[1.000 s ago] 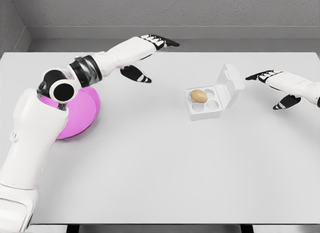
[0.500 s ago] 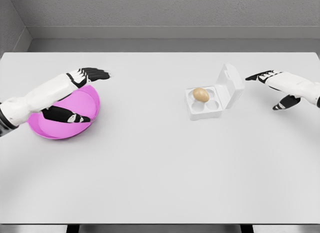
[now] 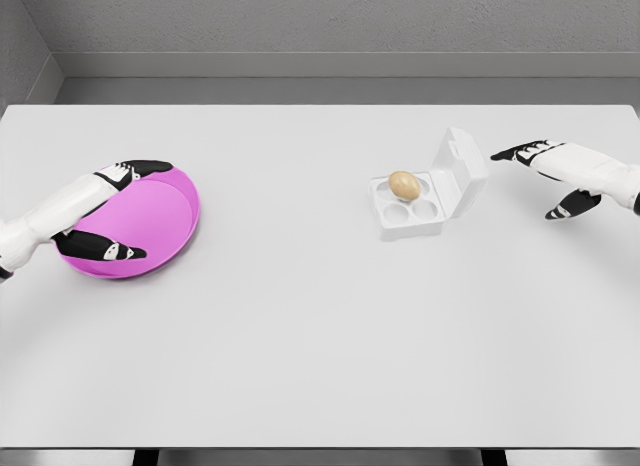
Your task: Pack egg into the box and close the box lid
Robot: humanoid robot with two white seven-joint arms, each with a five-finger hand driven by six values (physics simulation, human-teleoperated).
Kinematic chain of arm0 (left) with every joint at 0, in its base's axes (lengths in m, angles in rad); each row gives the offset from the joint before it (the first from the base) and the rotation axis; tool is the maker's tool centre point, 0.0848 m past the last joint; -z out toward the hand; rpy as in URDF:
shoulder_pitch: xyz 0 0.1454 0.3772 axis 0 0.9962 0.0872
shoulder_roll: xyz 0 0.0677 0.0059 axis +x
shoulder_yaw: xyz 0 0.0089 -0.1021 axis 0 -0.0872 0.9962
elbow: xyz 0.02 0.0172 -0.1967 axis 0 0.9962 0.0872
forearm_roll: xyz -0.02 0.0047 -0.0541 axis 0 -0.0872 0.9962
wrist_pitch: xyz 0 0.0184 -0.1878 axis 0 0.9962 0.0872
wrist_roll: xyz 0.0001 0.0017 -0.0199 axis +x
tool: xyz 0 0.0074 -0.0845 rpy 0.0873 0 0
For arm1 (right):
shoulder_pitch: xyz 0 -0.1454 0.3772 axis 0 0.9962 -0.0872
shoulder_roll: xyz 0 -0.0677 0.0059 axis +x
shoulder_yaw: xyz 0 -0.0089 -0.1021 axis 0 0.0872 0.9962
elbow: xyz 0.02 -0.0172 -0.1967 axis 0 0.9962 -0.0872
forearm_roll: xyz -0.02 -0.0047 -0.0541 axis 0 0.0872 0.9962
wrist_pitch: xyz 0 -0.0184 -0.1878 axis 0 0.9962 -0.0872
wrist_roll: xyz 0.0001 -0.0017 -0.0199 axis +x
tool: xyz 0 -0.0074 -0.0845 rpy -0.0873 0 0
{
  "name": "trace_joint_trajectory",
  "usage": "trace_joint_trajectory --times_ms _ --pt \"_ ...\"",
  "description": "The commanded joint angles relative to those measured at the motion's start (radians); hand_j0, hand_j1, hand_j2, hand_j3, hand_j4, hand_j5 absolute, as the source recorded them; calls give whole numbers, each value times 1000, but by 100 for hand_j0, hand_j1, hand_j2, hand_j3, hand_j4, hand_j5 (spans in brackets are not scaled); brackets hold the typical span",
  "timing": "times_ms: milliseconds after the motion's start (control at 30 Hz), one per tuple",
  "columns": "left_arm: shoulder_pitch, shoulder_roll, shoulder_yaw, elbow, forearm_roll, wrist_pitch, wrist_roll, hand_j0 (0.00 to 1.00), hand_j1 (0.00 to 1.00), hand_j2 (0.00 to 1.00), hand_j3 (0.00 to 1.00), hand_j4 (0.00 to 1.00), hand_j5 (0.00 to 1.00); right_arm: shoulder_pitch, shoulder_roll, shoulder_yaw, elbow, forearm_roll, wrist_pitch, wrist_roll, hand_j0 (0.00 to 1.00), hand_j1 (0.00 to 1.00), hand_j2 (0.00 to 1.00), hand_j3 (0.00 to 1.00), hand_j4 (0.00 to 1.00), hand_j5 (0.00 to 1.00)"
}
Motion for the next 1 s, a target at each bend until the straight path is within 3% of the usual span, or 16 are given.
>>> trace_joint_trajectory --times_ms 0,600,667,867,967 --pt "0 0 7 3 7 3 0 100 100 100 100 100 100 0 0 -1 0 -6 2 0 100 100 100 100 100 100" --pt "3 -4 13 0 4 3 0 100 100 100 100 100 100 0 3 19 -3 -5 2 0 100 100 100 100 100 100" --pt "5 -4 13 0 4 3 0 100 100 100 100 100 100 2 1 35 -45 -5 2 0 100 100 100 100 100 100" --pt "5 -4 12 -2 1 3 0 100 100 100 100 100 100 2 3 36 -56 -8 2 -2 100 100 100 100 100 100" --pt "6 -4 13 0 1 3 0 100 100 100 100 100 100 14 3 35 -131 -8 2 -4 100 100 100 100 100 100"
